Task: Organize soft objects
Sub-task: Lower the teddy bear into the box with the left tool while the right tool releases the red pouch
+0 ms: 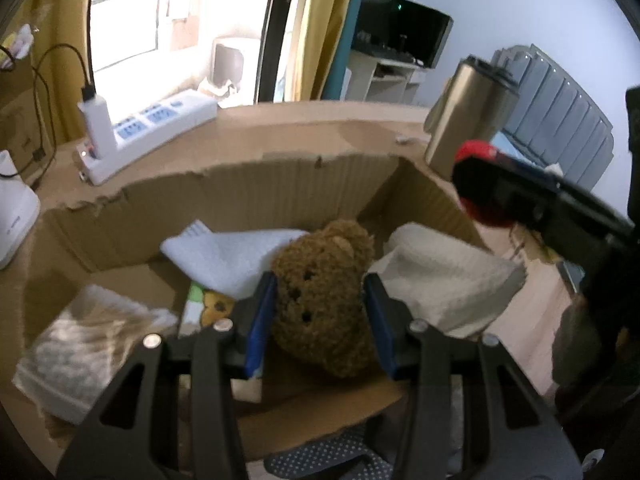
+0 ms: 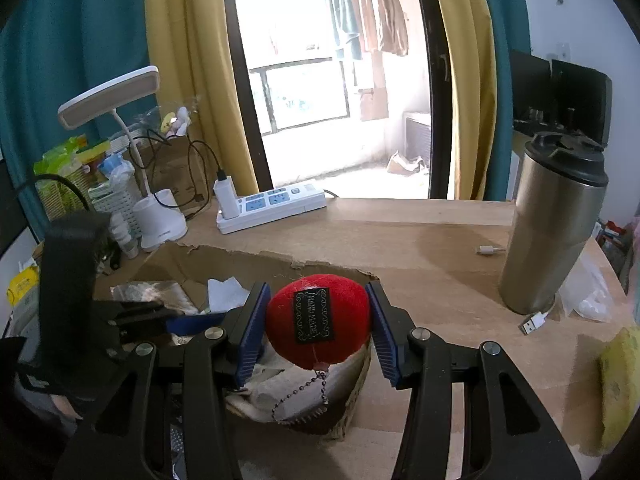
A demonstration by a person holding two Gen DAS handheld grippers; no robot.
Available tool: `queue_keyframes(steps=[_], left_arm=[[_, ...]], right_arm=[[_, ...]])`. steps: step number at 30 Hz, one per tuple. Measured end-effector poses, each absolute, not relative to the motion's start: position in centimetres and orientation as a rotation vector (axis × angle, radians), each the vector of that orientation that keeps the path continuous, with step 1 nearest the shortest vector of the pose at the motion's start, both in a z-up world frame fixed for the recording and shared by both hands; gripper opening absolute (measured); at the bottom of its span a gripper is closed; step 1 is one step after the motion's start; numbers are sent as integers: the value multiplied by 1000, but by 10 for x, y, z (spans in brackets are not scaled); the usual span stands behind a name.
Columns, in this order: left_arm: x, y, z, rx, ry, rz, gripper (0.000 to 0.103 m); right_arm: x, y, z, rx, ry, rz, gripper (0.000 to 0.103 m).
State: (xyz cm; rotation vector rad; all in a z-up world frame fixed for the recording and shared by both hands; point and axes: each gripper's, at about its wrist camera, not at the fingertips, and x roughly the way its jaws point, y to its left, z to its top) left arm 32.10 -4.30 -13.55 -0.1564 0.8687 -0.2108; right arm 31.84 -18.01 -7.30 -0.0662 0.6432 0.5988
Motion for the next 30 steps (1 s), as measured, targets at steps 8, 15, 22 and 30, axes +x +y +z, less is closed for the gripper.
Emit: queue_keyframes(steps=[8,15,22,30], left_arm=[[327,-45,-137,-165,889,-245,52],[315,-40,-122,-208,844,-267,69],[304,-26,-111,-229,816,-236,72],[289,-19,-102,-230,791,-216,74]], right_arm=[[328,-173,-78,-71,656,600,51],[333,-162,-81,-72,663,607,51],[336,-155,-82,-78,672,592,67],[325,-159,-72,-77,651,575,68]])
